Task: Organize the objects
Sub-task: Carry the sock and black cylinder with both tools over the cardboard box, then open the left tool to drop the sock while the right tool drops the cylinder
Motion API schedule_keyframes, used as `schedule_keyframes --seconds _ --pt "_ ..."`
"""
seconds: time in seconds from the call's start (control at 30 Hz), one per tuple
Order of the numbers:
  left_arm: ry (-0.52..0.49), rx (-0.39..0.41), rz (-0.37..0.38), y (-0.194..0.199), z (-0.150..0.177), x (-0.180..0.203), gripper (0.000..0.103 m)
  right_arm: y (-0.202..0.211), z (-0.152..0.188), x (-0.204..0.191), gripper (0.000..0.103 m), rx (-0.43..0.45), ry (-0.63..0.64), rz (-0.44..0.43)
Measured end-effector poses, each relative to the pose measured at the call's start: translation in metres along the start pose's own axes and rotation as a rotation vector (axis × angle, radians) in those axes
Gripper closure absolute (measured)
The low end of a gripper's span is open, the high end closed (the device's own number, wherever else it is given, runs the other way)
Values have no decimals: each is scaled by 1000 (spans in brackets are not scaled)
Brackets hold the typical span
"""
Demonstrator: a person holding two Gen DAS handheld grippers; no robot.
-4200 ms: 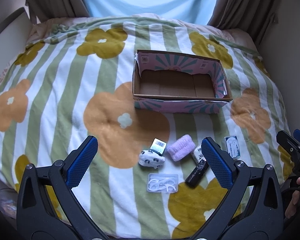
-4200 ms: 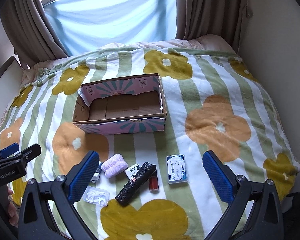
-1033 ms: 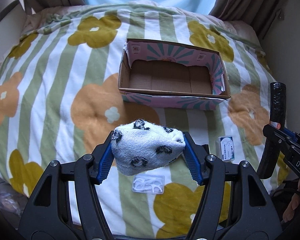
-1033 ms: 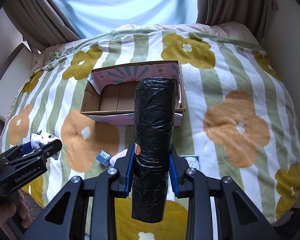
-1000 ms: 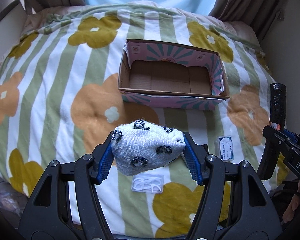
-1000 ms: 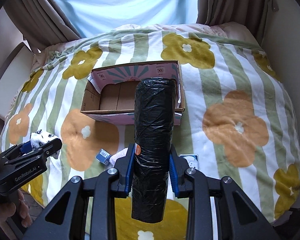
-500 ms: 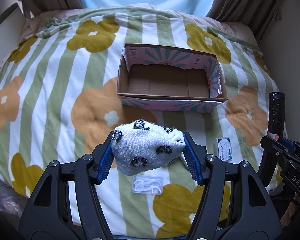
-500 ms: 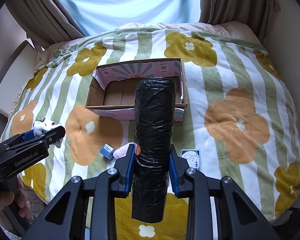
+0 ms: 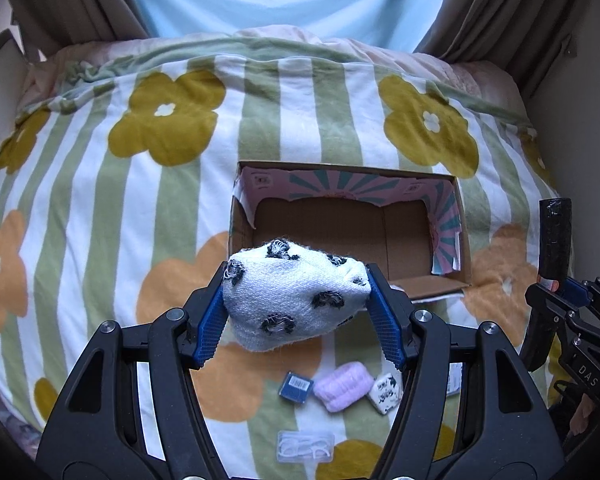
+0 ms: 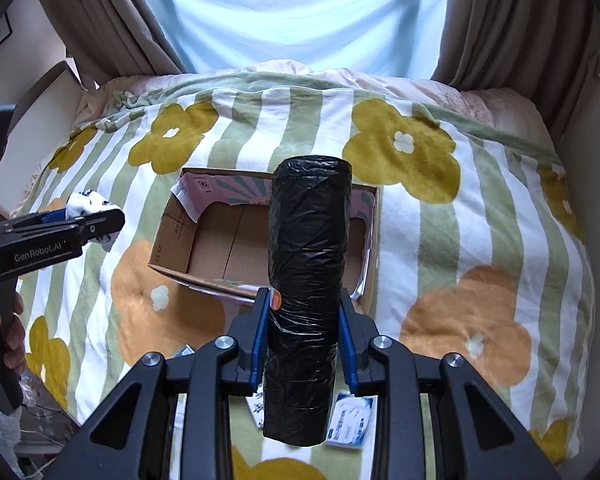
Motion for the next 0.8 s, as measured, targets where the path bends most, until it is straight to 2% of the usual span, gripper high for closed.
schedule_keyframes --seconds 0.23,0.4,0.53,0.67,0.8 --pt "-19 -85 12 -86 -13 3 43 -79 -18 -3 75 -68 148 -7" --pt "-58 -136 22 -146 -7 11 43 -135 -11 -12 75 -137 248 -63" --pt "-84 -172 30 -188 4 15 43 -180 7 -22 75 -213 305 -116" --pt "-100 -198 30 -215 17 17 43 -209 28 -28 75 -256 343 -131" --pt "-125 -210 27 -227 23 17 43 -223 36 -27 75 -277 335 -145"
Point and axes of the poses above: each gripper's, at about its wrist camera, not at the fingertips, and y roughly against the way its jaws point, x to its right, z to its underside, the point moved 4 cm from there along -y, roughly the way its jaws point, and after that the axes turned 15 degrees about x, right-handed, at the moved point
